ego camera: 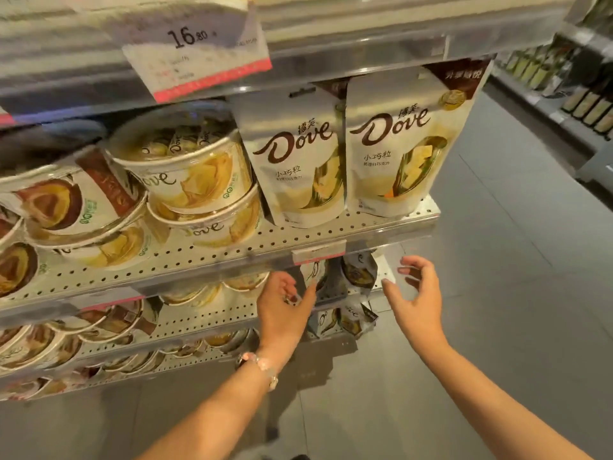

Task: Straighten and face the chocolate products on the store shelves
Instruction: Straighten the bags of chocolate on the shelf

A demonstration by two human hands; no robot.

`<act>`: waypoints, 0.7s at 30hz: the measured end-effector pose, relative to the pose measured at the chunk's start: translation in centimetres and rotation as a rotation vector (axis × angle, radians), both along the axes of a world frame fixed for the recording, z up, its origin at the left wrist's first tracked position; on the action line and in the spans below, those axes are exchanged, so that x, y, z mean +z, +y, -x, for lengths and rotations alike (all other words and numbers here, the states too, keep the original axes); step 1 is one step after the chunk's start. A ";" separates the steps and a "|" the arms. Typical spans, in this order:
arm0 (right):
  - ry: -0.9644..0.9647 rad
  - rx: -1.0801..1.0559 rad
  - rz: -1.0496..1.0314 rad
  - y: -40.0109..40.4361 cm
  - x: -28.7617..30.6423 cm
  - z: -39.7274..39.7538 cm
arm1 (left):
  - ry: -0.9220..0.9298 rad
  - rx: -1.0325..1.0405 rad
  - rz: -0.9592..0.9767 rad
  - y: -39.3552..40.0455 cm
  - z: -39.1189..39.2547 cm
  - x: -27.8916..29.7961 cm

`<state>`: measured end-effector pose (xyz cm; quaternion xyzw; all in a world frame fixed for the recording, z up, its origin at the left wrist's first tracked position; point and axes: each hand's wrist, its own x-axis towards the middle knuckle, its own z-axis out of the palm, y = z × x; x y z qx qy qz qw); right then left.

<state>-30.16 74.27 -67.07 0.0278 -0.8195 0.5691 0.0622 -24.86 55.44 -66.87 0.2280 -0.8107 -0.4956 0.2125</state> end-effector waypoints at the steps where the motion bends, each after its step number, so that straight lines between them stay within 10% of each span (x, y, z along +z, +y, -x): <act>1: 0.003 0.022 -0.013 -0.2 -1.9 0.0 | 0.010 -0.008 0.005 -0.2 0.1 -1.7; 12: 0.175 0.017 0.221 -4.0 -17.9 6.0 | 0.273 -0.071 -0.117 -0.5 6.4 -16.3; 21: 0.237 0.001 0.255 -4.4 -19.8 9.9 | 0.356 -0.040 -0.037 -1.9 9.3 -19.3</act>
